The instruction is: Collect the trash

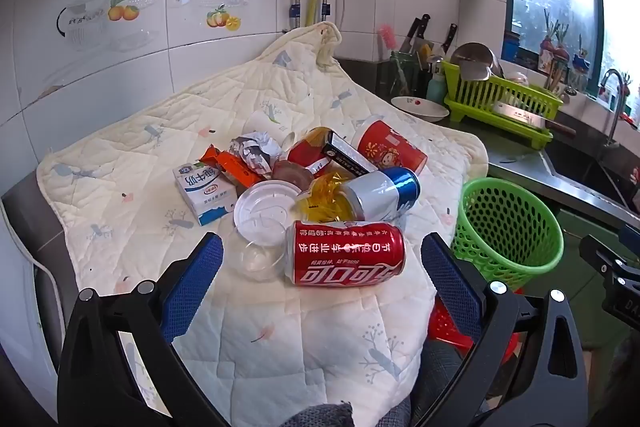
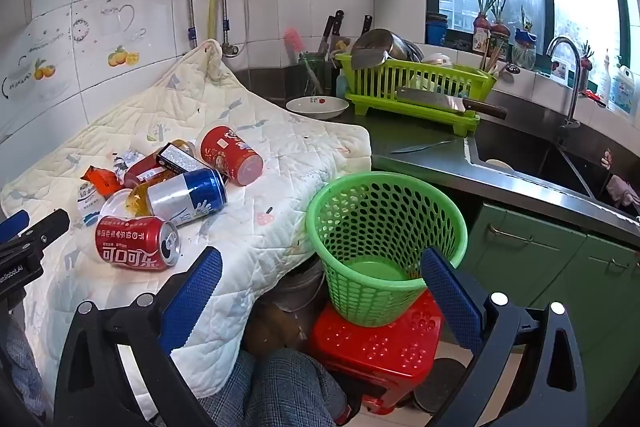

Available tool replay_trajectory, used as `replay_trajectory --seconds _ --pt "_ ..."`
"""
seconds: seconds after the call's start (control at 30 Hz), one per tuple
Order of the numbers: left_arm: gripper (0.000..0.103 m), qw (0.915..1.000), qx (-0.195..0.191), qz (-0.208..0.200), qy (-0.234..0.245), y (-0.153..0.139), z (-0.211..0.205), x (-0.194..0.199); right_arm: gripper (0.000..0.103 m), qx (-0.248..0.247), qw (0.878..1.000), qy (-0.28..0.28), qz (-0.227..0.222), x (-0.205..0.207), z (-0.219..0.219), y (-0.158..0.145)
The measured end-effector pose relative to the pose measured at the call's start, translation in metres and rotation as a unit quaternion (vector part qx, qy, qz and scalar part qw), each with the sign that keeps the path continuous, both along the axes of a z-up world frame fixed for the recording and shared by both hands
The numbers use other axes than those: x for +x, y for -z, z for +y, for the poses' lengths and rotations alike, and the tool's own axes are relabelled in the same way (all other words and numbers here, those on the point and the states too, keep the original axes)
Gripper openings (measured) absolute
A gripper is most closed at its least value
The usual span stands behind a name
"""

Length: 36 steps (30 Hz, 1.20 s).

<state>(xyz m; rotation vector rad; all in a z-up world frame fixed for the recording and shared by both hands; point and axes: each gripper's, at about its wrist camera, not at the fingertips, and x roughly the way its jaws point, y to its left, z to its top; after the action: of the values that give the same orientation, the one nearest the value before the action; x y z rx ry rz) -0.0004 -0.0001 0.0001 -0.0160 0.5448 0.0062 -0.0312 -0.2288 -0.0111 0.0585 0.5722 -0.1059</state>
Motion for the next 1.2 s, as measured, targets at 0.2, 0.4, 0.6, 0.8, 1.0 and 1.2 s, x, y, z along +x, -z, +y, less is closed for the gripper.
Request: replay_trajectory --seconds 0.2,0.4,0.6,0.8,1.0,1.2 --pt "0.098 1.0000 -0.002 0.002 0.004 -0.0001 -0.0011 -0.0001 0.097 0.000 1.000 0.002 -0.002 -0.0004 -0.0002 0.0007" --pt "0.098 1.0000 -0.001 0.002 0.007 0.0030 -0.0017 -0.0037 0.097 0.000 1.000 0.001 -0.001 0.0001 -0.0004 0.0030" --pt "0.098 1.0000 -0.006 0.002 0.005 0.0007 0.0009 -0.0020 0.097 0.000 1.000 0.002 -0.001 -0.0002 0.0009 0.0015" --pt "0.098 1.0000 -0.005 0.001 0.007 0.0005 0.0006 -0.0020 0.096 0.002 1.000 0.001 0.000 -0.0011 -0.0013 0.0015" --pt "0.098 0.9999 -0.006 0.002 0.008 0.0012 -0.0004 -0.0021 0.097 0.002 1.000 0.001 0.001 -0.0011 -0.0004 0.0019" --pt "0.098 0.9999 -0.008 0.003 0.009 0.0023 -0.0021 -0.0013 0.097 0.006 1.000 0.001 0.003 0.0008 -0.0010 0.0043"
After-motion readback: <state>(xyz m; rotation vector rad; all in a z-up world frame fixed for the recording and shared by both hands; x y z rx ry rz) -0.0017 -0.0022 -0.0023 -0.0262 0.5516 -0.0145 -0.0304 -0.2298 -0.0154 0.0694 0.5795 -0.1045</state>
